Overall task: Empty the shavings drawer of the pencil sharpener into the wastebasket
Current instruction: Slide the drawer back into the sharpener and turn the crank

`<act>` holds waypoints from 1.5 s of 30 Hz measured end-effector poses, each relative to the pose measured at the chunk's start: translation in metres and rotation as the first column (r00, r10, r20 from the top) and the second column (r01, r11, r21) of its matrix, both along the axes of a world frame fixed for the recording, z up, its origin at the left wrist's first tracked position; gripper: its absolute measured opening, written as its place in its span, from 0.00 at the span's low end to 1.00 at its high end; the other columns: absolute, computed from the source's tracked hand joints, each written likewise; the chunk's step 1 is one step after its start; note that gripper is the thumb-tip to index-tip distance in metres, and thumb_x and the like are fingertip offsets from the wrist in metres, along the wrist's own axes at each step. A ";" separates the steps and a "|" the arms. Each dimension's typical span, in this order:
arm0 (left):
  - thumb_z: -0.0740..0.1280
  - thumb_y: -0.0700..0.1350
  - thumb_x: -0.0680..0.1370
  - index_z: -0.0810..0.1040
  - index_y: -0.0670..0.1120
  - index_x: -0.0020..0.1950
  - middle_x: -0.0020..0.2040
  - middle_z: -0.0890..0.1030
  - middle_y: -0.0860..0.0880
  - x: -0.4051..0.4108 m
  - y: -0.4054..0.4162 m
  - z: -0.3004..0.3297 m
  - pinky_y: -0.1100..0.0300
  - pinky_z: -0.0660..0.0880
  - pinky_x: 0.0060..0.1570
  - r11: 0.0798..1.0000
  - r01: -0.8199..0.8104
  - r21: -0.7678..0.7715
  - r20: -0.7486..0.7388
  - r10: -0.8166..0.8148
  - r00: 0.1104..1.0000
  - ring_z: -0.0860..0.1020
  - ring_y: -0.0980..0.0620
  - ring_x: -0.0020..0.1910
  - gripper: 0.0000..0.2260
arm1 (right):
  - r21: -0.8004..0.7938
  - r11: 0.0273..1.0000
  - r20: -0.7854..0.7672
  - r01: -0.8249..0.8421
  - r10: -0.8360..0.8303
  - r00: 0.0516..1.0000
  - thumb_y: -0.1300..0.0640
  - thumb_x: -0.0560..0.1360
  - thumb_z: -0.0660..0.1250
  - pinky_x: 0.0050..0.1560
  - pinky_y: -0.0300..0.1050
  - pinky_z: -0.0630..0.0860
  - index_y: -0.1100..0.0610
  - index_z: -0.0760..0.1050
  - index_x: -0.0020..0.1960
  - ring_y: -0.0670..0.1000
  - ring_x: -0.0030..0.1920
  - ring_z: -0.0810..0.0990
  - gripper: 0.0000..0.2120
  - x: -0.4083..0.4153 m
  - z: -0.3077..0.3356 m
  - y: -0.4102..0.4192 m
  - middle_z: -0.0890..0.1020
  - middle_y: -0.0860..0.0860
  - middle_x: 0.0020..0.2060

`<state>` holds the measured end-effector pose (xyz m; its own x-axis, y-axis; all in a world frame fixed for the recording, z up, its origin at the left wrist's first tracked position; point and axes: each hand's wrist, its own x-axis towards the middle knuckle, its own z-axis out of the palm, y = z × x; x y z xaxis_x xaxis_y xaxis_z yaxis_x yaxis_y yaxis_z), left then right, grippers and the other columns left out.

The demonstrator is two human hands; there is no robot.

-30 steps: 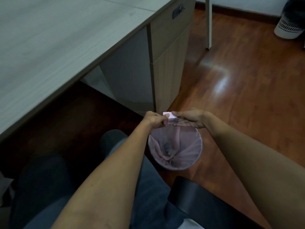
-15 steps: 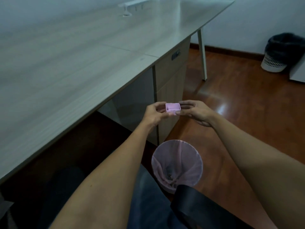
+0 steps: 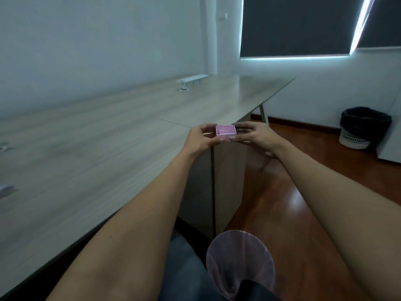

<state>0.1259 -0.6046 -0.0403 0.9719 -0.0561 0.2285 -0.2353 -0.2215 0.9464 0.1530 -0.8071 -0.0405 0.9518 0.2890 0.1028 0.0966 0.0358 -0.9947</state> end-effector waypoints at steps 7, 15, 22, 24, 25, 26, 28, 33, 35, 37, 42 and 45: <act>0.78 0.36 0.69 0.76 0.36 0.67 0.59 0.83 0.41 -0.016 0.053 0.061 0.63 0.79 0.50 0.996 -0.091 -0.010 0.083 0.092 0.992 0.83 0.46 0.56 0.27 | -0.011 0.993 0.091 -0.116 0.116 0.989 0.68 0.68 0.77 0.63 0.44 0.79 0.62 0.75 0.67 0.52 0.59 0.84 0.28 -0.001 0.065 0.056 0.84 0.57 0.58; 0.81 0.41 0.67 0.77 0.38 0.66 0.60 0.84 0.42 -0.068 0.170 0.104 0.54 0.78 0.61 0.955 -0.295 0.010 0.116 0.292 0.949 0.83 0.47 0.58 0.29 | -0.003 0.945 0.166 -0.328 0.324 0.931 0.70 0.71 0.74 0.63 0.43 0.78 0.64 0.76 0.65 0.55 0.61 0.82 0.23 -0.016 0.108 0.179 0.84 0.59 0.57; 0.79 0.40 0.69 0.79 0.40 0.60 0.52 0.85 0.48 -0.151 0.269 0.136 0.72 0.78 0.44 0.875 -0.482 0.041 0.164 0.470 0.867 0.84 0.57 0.47 0.21 | -0.020 0.840 0.203 -0.543 0.535 0.820 0.69 0.72 0.74 0.63 0.42 0.78 0.61 0.79 0.59 0.52 0.57 0.84 0.17 -0.056 0.135 0.304 0.84 0.58 0.57; 0.80 0.41 0.69 0.79 0.37 0.63 0.55 0.86 0.44 -0.168 0.293 0.141 0.70 0.79 0.46 0.850 -0.524 0.057 0.169 0.510 0.844 0.85 0.53 0.50 0.24 | -0.013 0.804 0.207 -0.595 0.584 0.785 0.69 0.73 0.73 0.64 0.43 0.78 0.60 0.80 0.57 0.53 0.57 0.84 0.14 -0.067 0.140 0.329 0.84 0.58 0.56; 0.80 0.42 0.69 0.79 0.37 0.63 0.56 0.85 0.42 -0.178 0.305 0.143 0.68 0.80 0.49 0.834 -0.548 0.065 0.165 0.533 0.830 0.85 0.51 0.51 0.25 | -0.013 0.785 0.204 -0.619 0.608 0.767 0.69 0.73 0.73 0.64 0.43 0.78 0.60 0.79 0.57 0.53 0.58 0.84 0.14 -0.072 0.141 0.343 0.84 0.59 0.57; 0.80 0.42 0.68 0.79 0.37 0.63 0.56 0.85 0.42 -0.187 0.315 0.144 0.64 0.80 0.53 0.817 -0.571 0.073 0.156 0.557 0.816 0.85 0.50 0.52 0.25 | -0.017 0.770 0.201 -0.638 0.627 0.752 0.69 0.73 0.73 0.63 0.43 0.78 0.62 0.79 0.60 0.54 0.59 0.83 0.16 -0.077 0.143 0.355 0.84 0.59 0.57; 0.80 0.43 0.68 0.78 0.38 0.64 0.56 0.85 0.42 -0.207 0.336 0.145 0.57 0.80 0.59 0.777 -0.624 0.086 0.146 0.610 0.779 0.84 0.48 0.55 0.27 | -0.029 0.741 0.191 -0.671 0.663 0.724 0.69 0.72 0.74 0.62 0.42 0.79 0.66 0.75 0.66 0.54 0.61 0.83 0.22 -0.089 0.143 0.385 0.83 0.60 0.59; 0.80 0.43 0.69 0.78 0.38 0.64 0.55 0.85 0.43 -0.248 0.377 0.136 0.60 0.80 0.51 0.702 -0.704 0.110 0.132 0.691 0.710 0.83 0.49 0.51 0.26 | -0.036 0.674 0.180 -0.738 0.731 0.658 0.69 0.72 0.74 0.60 0.40 0.80 0.68 0.74 0.67 0.55 0.59 0.83 0.24 -0.116 0.134 0.444 0.83 0.62 0.59; 0.80 0.43 0.69 0.78 0.38 0.64 0.55 0.85 0.43 -0.262 0.392 0.131 0.66 0.79 0.45 0.680 -0.726 0.103 0.119 0.716 0.688 0.84 0.50 0.50 0.26 | -0.050 0.656 0.178 -0.753 0.748 0.640 0.70 0.72 0.74 0.62 0.42 0.79 0.67 0.75 0.67 0.56 0.61 0.83 0.24 -0.124 0.129 0.464 0.82 0.62 0.61; 0.79 0.42 0.69 0.79 0.39 0.64 0.54 0.85 0.44 -0.273 0.404 0.125 0.71 0.77 0.41 0.659 -0.745 0.101 0.111 0.737 0.667 0.84 0.52 0.49 0.25 | -0.069 0.644 0.181 -0.762 0.759 0.625 0.69 0.71 0.75 0.64 0.45 0.78 0.67 0.75 0.67 0.57 0.63 0.82 0.25 -0.129 0.122 0.482 0.83 0.62 0.61; 0.78 0.40 0.70 0.78 0.38 0.63 0.52 0.83 0.47 -0.298 0.434 0.110 0.72 0.77 0.40 0.581 -0.812 0.055 0.114 0.804 0.584 0.82 0.55 0.47 0.24 | -0.165 0.636 0.199 -0.754 0.770 0.606 0.63 0.68 0.79 0.68 0.49 0.76 0.65 0.76 0.68 0.54 0.62 0.83 0.30 -0.128 0.100 0.514 0.84 0.59 0.60; 0.78 0.39 0.70 0.77 0.37 0.64 0.52 0.83 0.46 -0.313 0.452 0.099 0.71 0.77 0.42 0.544 -0.839 0.019 0.091 0.835 0.543 0.82 0.54 0.47 0.24 | -0.225 0.641 0.216 -0.734 0.767 0.604 0.63 0.68 0.79 0.67 0.46 0.75 0.65 0.77 0.67 0.51 0.61 0.83 0.28 -0.122 0.089 0.519 0.84 0.57 0.59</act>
<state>-0.1871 -0.1526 0.0587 0.5669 0.7610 0.3153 0.0261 -0.3992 0.9165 0.0313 -0.2880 0.0485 0.3306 0.9132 0.2381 0.3409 0.1196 -0.9325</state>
